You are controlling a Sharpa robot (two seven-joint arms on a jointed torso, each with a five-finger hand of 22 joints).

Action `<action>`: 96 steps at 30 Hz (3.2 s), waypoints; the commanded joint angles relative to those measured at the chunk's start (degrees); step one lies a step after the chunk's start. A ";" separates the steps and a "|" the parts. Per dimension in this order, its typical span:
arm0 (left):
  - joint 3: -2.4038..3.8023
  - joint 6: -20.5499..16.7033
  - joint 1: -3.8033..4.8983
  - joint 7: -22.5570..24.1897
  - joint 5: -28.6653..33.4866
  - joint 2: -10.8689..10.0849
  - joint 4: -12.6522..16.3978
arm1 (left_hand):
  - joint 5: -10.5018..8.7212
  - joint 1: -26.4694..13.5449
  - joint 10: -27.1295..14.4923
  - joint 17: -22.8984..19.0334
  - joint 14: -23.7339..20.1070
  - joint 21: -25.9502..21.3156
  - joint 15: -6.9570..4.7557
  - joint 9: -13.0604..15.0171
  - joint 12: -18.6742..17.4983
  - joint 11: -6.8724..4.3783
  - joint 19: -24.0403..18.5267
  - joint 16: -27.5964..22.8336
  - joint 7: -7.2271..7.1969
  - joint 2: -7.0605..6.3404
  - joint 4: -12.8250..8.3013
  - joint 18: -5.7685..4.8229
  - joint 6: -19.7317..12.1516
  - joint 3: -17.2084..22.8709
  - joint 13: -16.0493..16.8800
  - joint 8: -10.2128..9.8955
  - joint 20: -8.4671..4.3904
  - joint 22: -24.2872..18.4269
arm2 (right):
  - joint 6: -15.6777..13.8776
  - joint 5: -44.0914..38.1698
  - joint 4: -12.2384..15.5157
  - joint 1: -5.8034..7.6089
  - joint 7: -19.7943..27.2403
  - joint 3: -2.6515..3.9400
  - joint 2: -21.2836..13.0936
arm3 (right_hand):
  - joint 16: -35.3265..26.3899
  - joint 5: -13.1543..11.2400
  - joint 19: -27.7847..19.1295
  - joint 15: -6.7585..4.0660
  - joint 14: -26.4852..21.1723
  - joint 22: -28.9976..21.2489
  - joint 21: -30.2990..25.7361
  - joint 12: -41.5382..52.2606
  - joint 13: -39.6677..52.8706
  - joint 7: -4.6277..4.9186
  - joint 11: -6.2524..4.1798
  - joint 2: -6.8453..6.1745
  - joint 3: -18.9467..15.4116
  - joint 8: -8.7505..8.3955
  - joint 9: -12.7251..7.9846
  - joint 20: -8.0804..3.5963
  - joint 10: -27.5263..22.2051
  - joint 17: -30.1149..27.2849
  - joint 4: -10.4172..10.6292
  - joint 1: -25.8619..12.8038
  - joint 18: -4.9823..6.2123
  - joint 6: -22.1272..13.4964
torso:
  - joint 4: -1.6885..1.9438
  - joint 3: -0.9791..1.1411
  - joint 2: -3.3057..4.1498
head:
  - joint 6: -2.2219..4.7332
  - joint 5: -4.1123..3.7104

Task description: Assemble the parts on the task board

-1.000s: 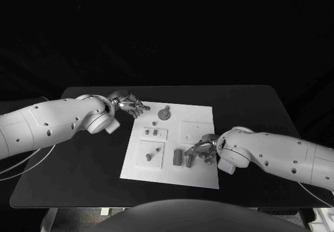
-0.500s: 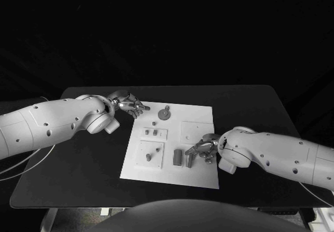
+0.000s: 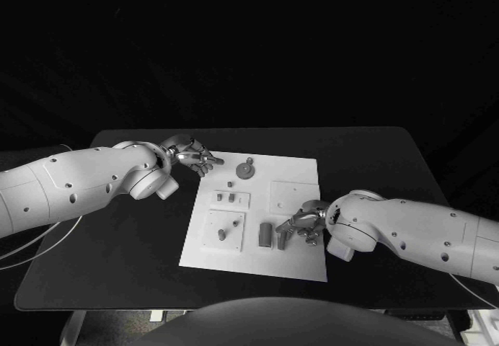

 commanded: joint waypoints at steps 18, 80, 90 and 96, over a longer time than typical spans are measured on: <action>0.02 0.55 0.06 0.27 -0.13 0.02 0.05 | -0.16 -0.24 -0.09 0.08 0.22 -0.28 0.02 -0.09 -0.39 -0.20 -0.09 -0.29 -0.24 0.40 -0.02 0.96 -0.21 -0.24 0.10 0.18 0.19 0.09 | -0.01 -0.64 0.86 -0.04 0.86 0.05 -0.99 | -0.10 -0.31 0.16 -0.31 0.09 0.85 -0.02 -0.33 0.09 0.14 -0.03 0.30 -0.18 0.35 0.12 -0.39 -0.14 0.09 0.56 0.25 1.36 -0.43 | -0.04 0.02 -0.02 | 0.00 0.00; 0.00 0.25 0.06 0.32 -0.19 -0.10 -0.09 | -0.16 -0.21 -0.10 0.09 0.22 -0.30 0.02 -0.09 -0.40 -0.20 -0.08 -0.31 -0.24 0.40 -0.04 0.96 -0.21 -0.25 0.10 0.19 0.20 0.09 | 1.01 -19.79 3.68 -0.14 6.26 0.59 -2.52 | -0.08 -0.31 0.17 -0.35 0.13 0.87 0.02 -0.32 0.12 0.13 -0.05 0.62 -0.39 0.40 0.19 -0.47 -0.15 0.12 0.41 0.53 1.36 -0.54 | -0.08 0.02 -0.01 | 0.00 -0.02; 0.00 0.37 0.06 0.34 -0.20 -0.02 -0.09 | -0.16 -0.14 -0.10 0.10 0.23 -0.31 0.02 -0.10 -0.40 -0.20 -0.07 -0.31 -0.24 0.42 -0.08 0.97 -0.20 -0.24 0.11 0.19 0.19 0.10 | 3.42 -25.53 4.43 -0.87 4.15 0.41 -1.87 | 0.05 -0.15 0.34 -0.47 0.43 1.05 0.36 0.06 0.25 -0.28 -0.44 1.48 0.81 1.23 0.65 -1.08 0.37 0.26 -4.18 6.32 1.30 0.55 | 0.02 0.02 0.01 | 0.00 -0.07; 0.00 0.38 0.06 0.32 -0.20 -0.05 -0.11 | -0.16 -0.14 -0.10 0.10 0.23 -0.31 0.02 -0.10 -0.40 -0.20 -0.07 -0.31 -0.24 0.42 -0.08 0.97 -0.20 -0.24 0.11 0.19 0.19 0.10 | 4.96 -25.68 4.31 -1.23 3.25 0.14 -1.48 | 0.05 -0.15 0.34 -0.47 0.43 1.05 0.36 0.06 0.25 -0.28 -0.44 1.48 0.81 1.23 0.65 -1.08 0.37 0.26 -4.18 6.32 1.30 0.55 | 0.01 0.00 0.00 | 0.00 -0.06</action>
